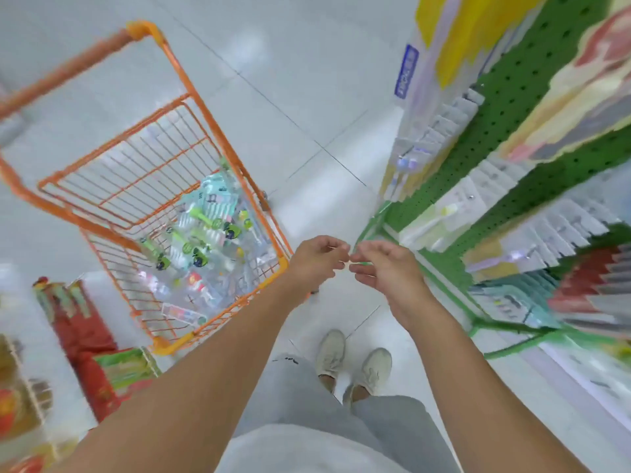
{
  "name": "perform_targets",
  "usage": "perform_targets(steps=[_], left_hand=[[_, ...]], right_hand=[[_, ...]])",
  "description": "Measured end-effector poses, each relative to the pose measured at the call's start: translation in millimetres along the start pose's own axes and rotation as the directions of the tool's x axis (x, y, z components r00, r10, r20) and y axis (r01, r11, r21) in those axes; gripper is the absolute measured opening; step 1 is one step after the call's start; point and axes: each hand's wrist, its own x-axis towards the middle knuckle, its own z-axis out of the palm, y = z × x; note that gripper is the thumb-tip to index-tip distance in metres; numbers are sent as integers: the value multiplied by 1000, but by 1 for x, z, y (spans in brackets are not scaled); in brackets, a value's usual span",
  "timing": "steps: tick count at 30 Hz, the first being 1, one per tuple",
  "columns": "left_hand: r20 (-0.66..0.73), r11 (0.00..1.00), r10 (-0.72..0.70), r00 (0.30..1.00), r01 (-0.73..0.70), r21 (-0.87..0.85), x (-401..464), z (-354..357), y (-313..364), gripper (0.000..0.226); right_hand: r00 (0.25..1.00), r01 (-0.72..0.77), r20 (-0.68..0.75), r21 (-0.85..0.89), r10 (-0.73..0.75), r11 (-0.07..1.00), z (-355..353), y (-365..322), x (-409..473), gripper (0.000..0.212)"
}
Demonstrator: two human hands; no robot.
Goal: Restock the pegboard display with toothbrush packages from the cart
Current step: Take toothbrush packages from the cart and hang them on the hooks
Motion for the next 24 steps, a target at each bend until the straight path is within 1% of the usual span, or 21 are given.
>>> perform_targets(steps=[2,4,6,7,8,9,12,14,16,19,22,24], left_hand=[[-160,993,-20,987,1,-117,-12,-36,-3,10],[-317,982,-48,947,-13,-186,-23,-69,-12,9],[-467,988,-45,883,-29,-149,-34,-103,-27,6],[-526,991,-43,849,-30,-130,-39,-120,-35,5],[-567,992,-52,822,-23,-125,-43,-136,-43,3],[-590,992,-69,804,-8,-127,-43,-151,-52,8],[-614,995,-98,783,59,-82,-34,-185,-71,33],[-622,994,-108,775,92,-59,-23,-205,-79,44],[-613,994,-95,784,112,-10,-7,-226,-85,54],[-582,984,-69,810,151,93,22,-259,-94,63],[-541,970,-105,834,206,129,49,-285,-101,67],[-519,956,-130,845,246,160,62,-297,-105,69]], right_hand=[[995,37,98,-116,-25,993,28,-18,9,7],[982,84,184,-223,-43,971,56,-30,20,6],[958,142,285,-339,-42,930,90,-34,31,5],[938,172,344,-390,-30,905,109,-33,36,8],[918,204,397,-433,-18,878,129,-31,43,13],[900,233,435,-466,-9,854,150,-28,51,19],[874,345,485,-590,-21,730,203,-18,76,36],[865,410,501,-672,-30,616,232,-15,95,43],[868,442,495,-730,-43,521,255,-12,120,48],[889,426,458,-799,-30,425,278,-9,156,51],[924,352,383,-850,1,392,288,-6,181,43],[945,301,327,-882,11,363,292,-3,187,44]])
